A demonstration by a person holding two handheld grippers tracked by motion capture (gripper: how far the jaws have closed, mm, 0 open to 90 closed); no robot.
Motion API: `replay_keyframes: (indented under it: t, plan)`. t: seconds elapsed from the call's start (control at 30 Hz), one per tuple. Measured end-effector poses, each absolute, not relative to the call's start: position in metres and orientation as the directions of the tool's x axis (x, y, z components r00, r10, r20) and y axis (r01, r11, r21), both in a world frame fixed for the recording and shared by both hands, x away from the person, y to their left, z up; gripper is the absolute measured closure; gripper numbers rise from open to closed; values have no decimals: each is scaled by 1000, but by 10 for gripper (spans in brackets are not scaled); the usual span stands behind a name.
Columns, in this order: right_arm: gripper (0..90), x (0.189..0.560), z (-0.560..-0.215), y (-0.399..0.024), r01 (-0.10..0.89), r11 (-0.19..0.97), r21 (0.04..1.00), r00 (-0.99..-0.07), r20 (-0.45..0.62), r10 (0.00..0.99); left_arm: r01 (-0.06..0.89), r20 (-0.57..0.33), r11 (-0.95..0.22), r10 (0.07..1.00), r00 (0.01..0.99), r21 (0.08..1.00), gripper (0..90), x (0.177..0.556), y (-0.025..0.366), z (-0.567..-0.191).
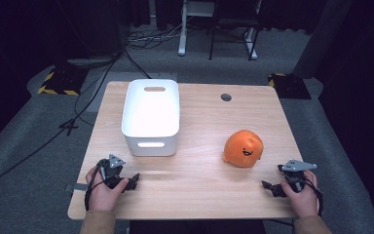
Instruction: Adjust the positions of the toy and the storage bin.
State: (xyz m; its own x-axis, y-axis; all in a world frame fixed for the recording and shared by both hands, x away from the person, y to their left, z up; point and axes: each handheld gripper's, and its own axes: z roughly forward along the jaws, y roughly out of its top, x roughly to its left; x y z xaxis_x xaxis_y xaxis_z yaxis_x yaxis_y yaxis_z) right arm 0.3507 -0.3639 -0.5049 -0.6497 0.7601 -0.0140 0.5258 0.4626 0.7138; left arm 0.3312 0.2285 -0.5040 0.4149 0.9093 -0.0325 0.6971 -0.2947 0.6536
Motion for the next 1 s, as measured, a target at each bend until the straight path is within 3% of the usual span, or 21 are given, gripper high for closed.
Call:
replay_keyframes:
  t: [0.2, 0.33, 0.4, 0.47, 0.53, 0.67, 1.0]
  plan:
    - [1, 351, -505, -364, 525, 462, 714, -650, -14, 760, 691, -33, -324, 893, 450, 646, 19, 330, 233, -502]
    - [1, 351, -505, -364, 526, 462, 714, -650, -14, 760, 708, -75, -302, 891, 448, 638, 222, 328, 235, -492]
    - [1, 351, -505, -364, 526, 462, 714, -649, -14, 760, 709, -79, -293, 894, 441, 642, 145, 326, 236, -486]
    - [1, 351, -505, -364, 526, 462, 714, -649, -13, 760, 705, -80, -290, 894, 441, 647, 199, 325, 236, -480]
    - [1, 351, -505, -364, 526, 462, 714, -650, -14, 760, 711, -98, -274, 895, 435, 647, 158, 322, 236, -472]
    - [1, 351, -505, -364, 526, 462, 714, -649, -13, 760, 730, -126, -248, 900, 416, 637, 182, 319, 236, -460]
    - [1, 351, -505, -364, 526, 461, 715, -649, -13, 761, 640, -103, -225, 895, 433, 735, 185, 316, 235, -422]
